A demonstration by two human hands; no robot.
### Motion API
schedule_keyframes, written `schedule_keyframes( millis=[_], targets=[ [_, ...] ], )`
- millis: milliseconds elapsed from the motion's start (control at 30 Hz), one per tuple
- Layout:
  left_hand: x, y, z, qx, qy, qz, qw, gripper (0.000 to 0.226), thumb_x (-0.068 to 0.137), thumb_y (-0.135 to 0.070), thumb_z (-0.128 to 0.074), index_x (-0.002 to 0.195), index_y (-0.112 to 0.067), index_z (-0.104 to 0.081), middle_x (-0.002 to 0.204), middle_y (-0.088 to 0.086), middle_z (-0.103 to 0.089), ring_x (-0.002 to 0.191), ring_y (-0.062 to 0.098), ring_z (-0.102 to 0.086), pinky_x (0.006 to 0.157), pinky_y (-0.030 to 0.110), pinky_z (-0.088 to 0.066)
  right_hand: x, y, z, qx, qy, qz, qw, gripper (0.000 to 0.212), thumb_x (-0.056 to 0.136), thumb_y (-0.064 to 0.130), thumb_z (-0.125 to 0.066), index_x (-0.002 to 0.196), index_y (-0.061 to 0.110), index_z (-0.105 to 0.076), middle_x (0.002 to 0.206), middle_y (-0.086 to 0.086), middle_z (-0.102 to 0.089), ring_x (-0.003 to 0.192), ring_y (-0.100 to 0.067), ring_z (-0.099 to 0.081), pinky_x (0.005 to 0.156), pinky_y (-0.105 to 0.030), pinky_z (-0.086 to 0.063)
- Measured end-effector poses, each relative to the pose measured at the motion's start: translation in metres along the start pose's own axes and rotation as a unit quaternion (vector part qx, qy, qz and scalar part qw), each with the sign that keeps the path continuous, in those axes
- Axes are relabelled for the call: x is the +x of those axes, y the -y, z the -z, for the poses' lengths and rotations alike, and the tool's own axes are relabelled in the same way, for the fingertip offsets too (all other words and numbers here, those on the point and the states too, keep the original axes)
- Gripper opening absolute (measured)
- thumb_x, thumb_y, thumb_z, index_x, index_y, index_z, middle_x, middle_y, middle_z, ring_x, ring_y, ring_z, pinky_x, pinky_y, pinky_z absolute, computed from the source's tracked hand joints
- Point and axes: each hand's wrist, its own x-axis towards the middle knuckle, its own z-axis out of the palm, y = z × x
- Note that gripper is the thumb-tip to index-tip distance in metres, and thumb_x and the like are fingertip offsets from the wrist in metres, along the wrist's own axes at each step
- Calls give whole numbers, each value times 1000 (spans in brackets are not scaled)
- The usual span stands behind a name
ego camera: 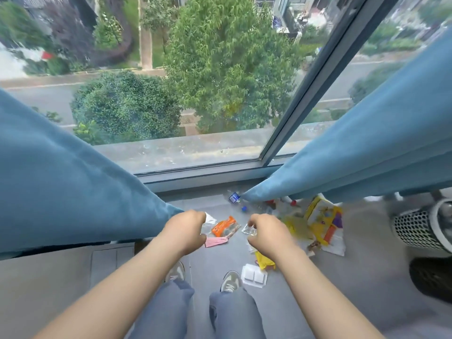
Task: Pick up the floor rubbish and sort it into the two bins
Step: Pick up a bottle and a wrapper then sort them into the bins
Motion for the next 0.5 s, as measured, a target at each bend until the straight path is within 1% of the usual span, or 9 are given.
schedule_keyframes(
  millis=[133, 233, 333, 500],
  targets=[
    [61, 25, -48, 24, 19, -1, 1000, 35, 87, -24, -51, 120, -13, -54, 118, 5, -60, 107, 26, -59, 87, 37, -52, 61, -14, -53, 11, -15, -18, 1000, 31, 80, 12, -56, 110, 18, -63, 113, -5, -64, 108, -25, -59, 84, -32, -50],
    [108, 41, -88, 39, 31, -8, 999, 35, 87, -23, -51, 121, -13, -53, 118, 6, -60, 108, 26, -59, 86, 36, -51, 103, -31, -94, 3, -10, -27, 1000, 30, 81, 14, -57, 110, 18, -62, 113, -6, -64, 109, -26, -58, 86, -34, -50],
    [160, 56, -130, 43, 40, -12, 998, 34, 86, -23, -51, 119, -13, -54, 116, 6, -61, 106, 26, -60, 86, 36, -52, 150, -51, -135, -5, -6, -32, 999, 32, 83, 17, -58, 114, 18, -62, 116, -5, -63, 112, -26, -56, 87, -33, -48],
    [243, 75, -184, 63, 37, -35, 997, 35, 87, -24, -52, 120, -13, -54, 118, 7, -61, 109, 27, -58, 90, 37, -50, 224, -79, -193, -6, 1, -35, 999, 36, 84, 17, -57, 120, 21, -59, 122, -4, -62, 116, -25, -55, 89, -31, -45]
  ],
)
